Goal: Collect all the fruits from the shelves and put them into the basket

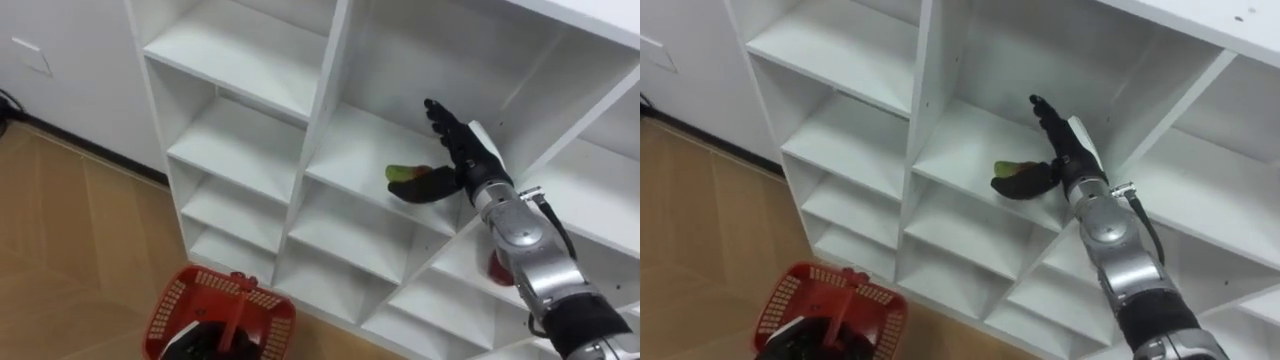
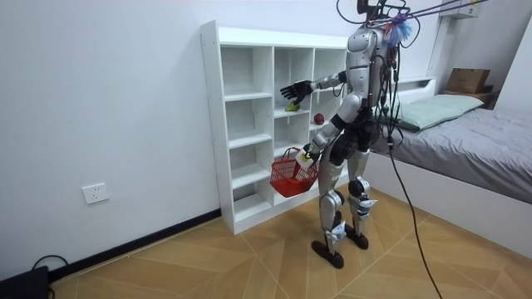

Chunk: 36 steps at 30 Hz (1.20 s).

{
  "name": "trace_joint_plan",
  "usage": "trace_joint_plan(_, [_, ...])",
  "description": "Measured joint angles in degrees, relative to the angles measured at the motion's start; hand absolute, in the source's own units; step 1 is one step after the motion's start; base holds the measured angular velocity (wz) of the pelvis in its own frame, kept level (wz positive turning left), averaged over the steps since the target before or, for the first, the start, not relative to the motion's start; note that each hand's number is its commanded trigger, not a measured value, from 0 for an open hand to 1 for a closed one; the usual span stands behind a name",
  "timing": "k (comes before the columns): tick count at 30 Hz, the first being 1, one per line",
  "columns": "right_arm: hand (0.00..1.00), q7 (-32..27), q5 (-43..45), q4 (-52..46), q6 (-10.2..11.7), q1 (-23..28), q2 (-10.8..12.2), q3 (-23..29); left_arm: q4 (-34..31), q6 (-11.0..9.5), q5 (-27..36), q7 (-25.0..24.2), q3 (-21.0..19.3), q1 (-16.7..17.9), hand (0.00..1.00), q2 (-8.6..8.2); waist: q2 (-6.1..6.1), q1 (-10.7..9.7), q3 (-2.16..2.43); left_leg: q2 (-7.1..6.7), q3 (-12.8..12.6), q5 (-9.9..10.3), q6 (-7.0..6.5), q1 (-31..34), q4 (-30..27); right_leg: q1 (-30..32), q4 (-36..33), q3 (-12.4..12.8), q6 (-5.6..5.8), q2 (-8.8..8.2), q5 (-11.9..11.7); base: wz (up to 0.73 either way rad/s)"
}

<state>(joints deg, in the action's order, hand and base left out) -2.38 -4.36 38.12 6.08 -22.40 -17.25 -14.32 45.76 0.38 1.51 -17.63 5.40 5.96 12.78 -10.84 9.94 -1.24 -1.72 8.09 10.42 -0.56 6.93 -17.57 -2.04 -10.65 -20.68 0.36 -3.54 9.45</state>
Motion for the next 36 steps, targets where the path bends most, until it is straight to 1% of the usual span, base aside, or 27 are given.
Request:
trace_joint_plan(6, [0.0,0.0,0.4,0.3,0.0,-1.4,-0.6,0.1,0.0,0.3,0.1,0.0,0.0,-0.1,1.0,0.0,0.13,-0.4,-0.08,-0.05,0.0,0.0,-0.04,0.6,0.0,0.6,0.0,-0.1,0.0,-0.12,0.0,0.0])
trace_joint_plan(9, [0.0,0.0,1.8,1.6,0.0,-2.4,-0.8,0.1,0.0,0.3,0.1,0.0,0.2,-0.3,1.0,-0.08,0.23,-0.3,-0.16,0.01,0.0,0.0,-0.05,1.0,0.1,1.1,-0.1,-0.1,0.0,-0.15,0.0,0.0])
trace_joint_plan(12, [0.0,0.0,2.8,1.8,0.0,-2.5,-1.0,0.1,0.0,0.3,0.1,0.0,0.4,-0.7,1.0,-0.07,0.47,-0.1,-0.32,0.05,-0.1,0.0,-0.06,1.4,0.2,1.5,-0.1,0.0,0.01,-0.16,0.0,0.0])
trace_joint_plan(15, [0.0,-0.1,4.4,2.3,0.0,-2.5,-1.1,0.0,0.0,0.3,0.1,-0.1,0.4,-1.5,1.0,-0.09,0.53,0.1,-0.35,0.04,-0.2,-0.1,-0.08,2.6,-0.1,2.7,-0.2,0.1,0.0,-0.14,0.0,0.0])
trace_joint_plan(18, [0.0,-0.4,6.2,2.9,0.1,-2.5,-1.0,-0.1,0.0,0.3,0.1,-0.3,0.5,-1.5,1.0,-0.13,0.79,0.3,-0.49,0.04,-0.1,-0.1,-0.12,2.8,0.1,2.9,-0.3,0.2,0.01,-0.21,0.0,0.0])
trace_joint_plan(24, [0.0,-1.4,8.0,3.5,0.3,-2.6,-1.0,-0.1,-0.1,0.4,0.1,-0.9,0.5,-1.5,1.0,-0.35,1.23,0.4,-0.29,0.03,-0.2,-0.2,-0.25,3.6,0.1,4.0,-0.9,0.2,0.02,-0.41,0.0,0.0])
trace_joint_plan(30, [0.0,-1.2,10.2,5.5,0.1,-3.5,-1.0,-0.1,-0.1,0.4,0.1,-1.1,0.5,-1.6,1.0,-0.36,1.26,0.5,-0.29,-0.05,-0.3,-0.4,-0.49,3.6,0.1,4.2,-1.2,0.3,0.12,-0.68,-0.1,0.0])
trace_joint_plan(36, [0.0,-1.1,11.7,6.1,0.2,-3.8,-1.0,-0.1,-0.1,0.4,0.1,-1.1,0.5,-1.7,1.0,-0.48,1.22,0.6,-0.26,-0.05,-0.2,-0.5,-0.46,3.8,0.1,4.3,-1.2,0.2,0.14,-0.68,-0.1,0.0])
